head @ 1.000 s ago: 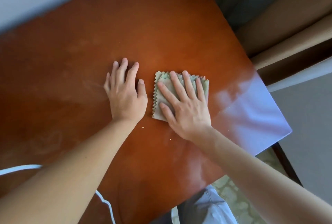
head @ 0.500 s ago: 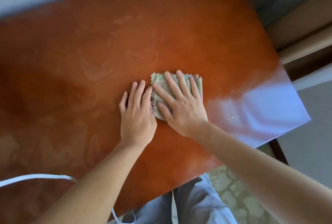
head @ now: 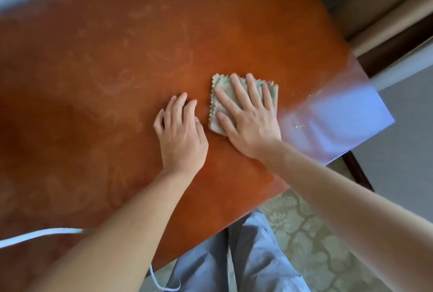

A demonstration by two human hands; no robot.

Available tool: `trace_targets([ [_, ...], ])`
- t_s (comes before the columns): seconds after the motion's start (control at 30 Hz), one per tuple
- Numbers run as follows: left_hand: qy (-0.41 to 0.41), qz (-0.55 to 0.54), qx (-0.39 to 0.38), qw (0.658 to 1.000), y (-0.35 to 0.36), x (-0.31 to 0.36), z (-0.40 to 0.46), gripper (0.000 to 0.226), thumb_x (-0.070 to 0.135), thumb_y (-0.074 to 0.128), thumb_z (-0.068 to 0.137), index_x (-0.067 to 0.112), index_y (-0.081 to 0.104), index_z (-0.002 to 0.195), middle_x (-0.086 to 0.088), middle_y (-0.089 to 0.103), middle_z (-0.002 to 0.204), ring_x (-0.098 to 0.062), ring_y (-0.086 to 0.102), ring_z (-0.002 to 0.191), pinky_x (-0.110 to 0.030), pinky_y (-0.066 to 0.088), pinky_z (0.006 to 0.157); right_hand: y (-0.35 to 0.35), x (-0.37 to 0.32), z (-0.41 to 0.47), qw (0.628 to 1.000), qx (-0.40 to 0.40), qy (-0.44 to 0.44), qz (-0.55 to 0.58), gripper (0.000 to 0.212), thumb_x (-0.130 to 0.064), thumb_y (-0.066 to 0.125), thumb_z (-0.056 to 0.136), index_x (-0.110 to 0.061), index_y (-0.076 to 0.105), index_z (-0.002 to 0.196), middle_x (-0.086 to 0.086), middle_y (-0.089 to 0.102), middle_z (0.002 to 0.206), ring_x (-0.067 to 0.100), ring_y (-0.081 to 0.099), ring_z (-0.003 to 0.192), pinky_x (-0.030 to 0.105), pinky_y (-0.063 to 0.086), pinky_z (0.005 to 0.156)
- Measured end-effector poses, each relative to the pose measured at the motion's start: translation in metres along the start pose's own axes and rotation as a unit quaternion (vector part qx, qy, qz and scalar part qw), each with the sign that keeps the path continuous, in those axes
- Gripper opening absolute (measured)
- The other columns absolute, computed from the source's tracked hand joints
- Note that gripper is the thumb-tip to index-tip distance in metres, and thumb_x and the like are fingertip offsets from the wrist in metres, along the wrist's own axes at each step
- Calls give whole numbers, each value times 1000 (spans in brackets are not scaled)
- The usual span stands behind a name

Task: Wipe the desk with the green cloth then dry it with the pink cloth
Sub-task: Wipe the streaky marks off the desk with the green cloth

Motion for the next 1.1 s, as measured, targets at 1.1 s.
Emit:
trace_targets([
  [1.1, 5, 32, 17, 999, 6, 8, 0, 38, 28, 52, 93, 10, 60, 125, -10, 52, 144, -31, 43, 140, -53, 30, 110, 19, -25, -80, 999, 34, 20, 28, 55, -50, 33, 106, -37, 32, 160, 5, 23, 169, 36, 11, 157, 60, 7, 125],
])
Point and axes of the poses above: each hand's wrist, its own z-axis towards the middle knuckle, its own y-axis out of the palm, x = y × z, the point moved 5 cm from there along z, towards the middle knuckle
